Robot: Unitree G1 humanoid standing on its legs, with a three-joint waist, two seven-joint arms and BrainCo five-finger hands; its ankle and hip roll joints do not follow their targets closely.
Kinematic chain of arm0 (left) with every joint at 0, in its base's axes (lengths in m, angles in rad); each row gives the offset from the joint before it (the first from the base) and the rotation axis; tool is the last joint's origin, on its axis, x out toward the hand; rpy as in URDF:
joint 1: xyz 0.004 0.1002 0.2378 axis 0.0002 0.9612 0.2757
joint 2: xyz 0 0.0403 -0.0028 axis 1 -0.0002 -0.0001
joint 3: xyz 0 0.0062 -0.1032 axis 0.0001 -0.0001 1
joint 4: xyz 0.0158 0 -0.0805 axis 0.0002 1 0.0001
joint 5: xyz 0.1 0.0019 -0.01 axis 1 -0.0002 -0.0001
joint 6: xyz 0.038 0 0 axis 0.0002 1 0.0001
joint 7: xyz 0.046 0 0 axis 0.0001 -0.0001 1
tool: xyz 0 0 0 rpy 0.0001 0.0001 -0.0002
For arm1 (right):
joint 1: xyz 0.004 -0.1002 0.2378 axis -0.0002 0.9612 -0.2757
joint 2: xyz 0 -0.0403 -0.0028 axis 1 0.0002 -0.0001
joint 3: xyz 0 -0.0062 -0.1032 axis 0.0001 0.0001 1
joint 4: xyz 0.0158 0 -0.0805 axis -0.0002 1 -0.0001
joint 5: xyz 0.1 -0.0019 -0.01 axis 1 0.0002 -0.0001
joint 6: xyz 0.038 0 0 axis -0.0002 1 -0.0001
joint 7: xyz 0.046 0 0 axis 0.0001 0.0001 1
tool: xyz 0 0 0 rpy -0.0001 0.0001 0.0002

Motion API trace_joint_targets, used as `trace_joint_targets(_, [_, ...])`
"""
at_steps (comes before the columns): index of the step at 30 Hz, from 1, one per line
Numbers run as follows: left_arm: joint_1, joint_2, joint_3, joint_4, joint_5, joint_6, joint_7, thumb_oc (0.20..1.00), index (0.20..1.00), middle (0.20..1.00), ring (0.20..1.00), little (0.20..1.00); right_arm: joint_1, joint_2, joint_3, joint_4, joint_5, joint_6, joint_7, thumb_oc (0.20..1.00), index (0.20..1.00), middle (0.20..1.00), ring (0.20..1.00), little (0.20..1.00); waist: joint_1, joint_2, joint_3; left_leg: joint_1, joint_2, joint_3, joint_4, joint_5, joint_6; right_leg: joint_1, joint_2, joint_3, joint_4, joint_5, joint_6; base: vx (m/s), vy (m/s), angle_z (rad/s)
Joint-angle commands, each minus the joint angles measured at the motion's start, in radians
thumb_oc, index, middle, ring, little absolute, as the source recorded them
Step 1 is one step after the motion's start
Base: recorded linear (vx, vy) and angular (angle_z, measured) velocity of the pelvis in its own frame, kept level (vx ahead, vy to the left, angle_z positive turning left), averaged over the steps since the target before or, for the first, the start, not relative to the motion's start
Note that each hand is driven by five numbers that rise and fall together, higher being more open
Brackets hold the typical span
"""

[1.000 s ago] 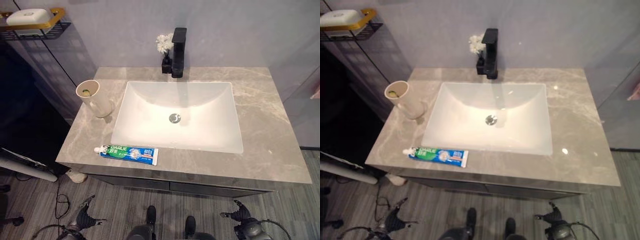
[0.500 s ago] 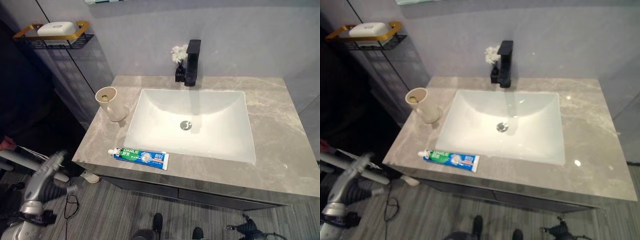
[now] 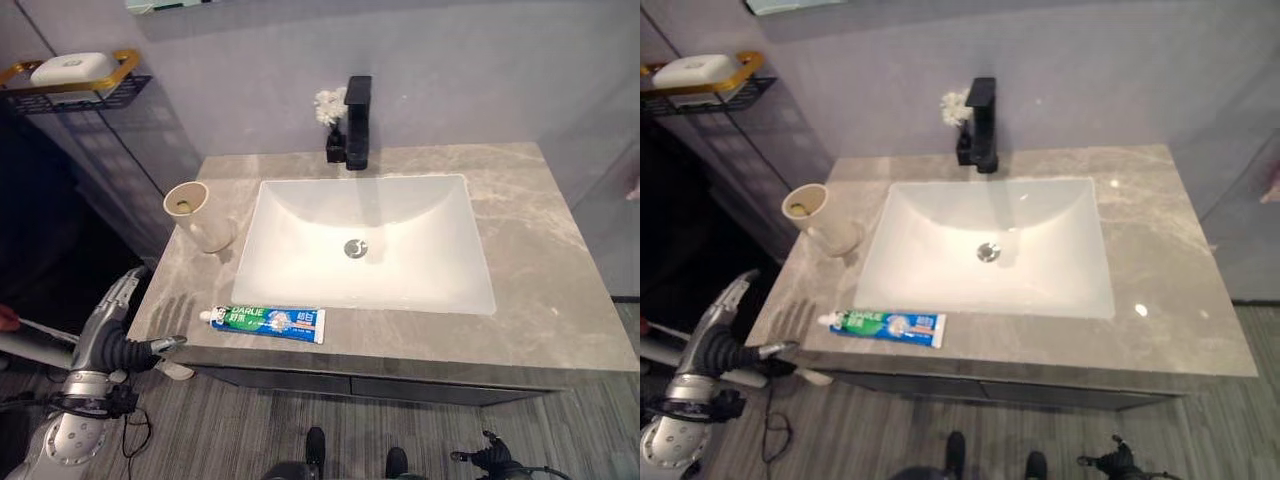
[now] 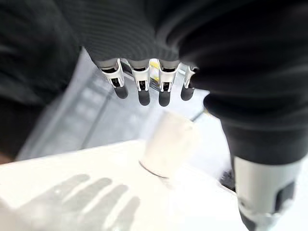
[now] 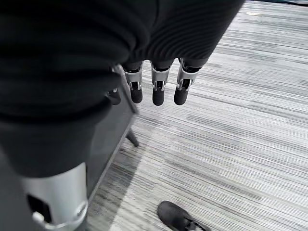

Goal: Put brush and paste in cup on sink, flatten towel.

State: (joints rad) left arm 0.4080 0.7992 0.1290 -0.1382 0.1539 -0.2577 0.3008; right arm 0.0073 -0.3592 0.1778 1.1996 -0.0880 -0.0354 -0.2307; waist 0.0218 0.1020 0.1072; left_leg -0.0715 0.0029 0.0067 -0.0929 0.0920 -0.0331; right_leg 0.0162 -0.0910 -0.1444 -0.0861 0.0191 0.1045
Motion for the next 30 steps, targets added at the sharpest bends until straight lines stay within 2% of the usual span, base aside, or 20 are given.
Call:
trace_joint_targets(1, [-0.020, 0.088, 0.044, -0.051, -0.068, -0.034, -0.030, 1.000, 1.000, 1.000, 1.000, 1.000, -0.027, 0.002, 0.001, 0.009, 0.030, 0.007, 0.009, 1.000, 1.000, 1.000, 1.000, 1.000, -0.007, -0.049, 0.029, 0.026, -0.031, 0.050, 0.027, -0.090, 0.004, -0.073, -0.095, 0.052, 0.041, 0.048, 0.081, 0.01, 0.036, -0.12])
trace_joint_targets(5, [-0.013, 0.166, 0.053, -0.047, -0.071, -0.040, -0.065, 1.000, 1.000, 1.000, 1.000, 1.000, -0.013, -0.009, -0.011, 0.020, 0.023, 0.010, 0.020, 1.000, 1.000, 1.000, 1.000, 1.000, -0.024, -0.045, 0.035, 0.025, -0.033, 0.065, 0.029, -0.095, 0.006, -0.086, -0.098, 0.069, 0.040, 0.056, 0.086, 0.00, 0.045, -0.08])
trace_joint_targets(12, [-0.013, 0.243, 0.050, -0.051, -0.073, -0.050, -0.096, 1.000, 1.000, 1.000, 1.000, 1.000, -0.014, -0.003, -0.009, 0.024, 0.018, 0.010, 0.024, 1.000, 1.000, 1.000, 1.000, 1.000, -0.035, -0.041, 0.035, 0.014, -0.040, 0.092, 0.025, -0.094, 0.008, -0.110, -0.107, 0.095, 0.031, 0.077, 0.098, 0.00, 0.034, -0.19])
trace_joint_targets(30, [-0.079, 0.334, -0.029, -0.118, -0.089, -0.070, -0.156, 1.000, 1.000, 1.000, 1.000, 1.000, -0.003, -0.007, -0.014, 0.045, 0.008, 0.016, 0.031, 1.000, 1.000, 1.000, 1.000, 1.000, -0.068, -0.019, 0.027, 0.032, -0.043, 0.119, 0.021, -0.106, 0.008, -0.113, -0.112, 0.120, 0.018, 0.085, 0.101, 0.00, 0.003, -0.04])
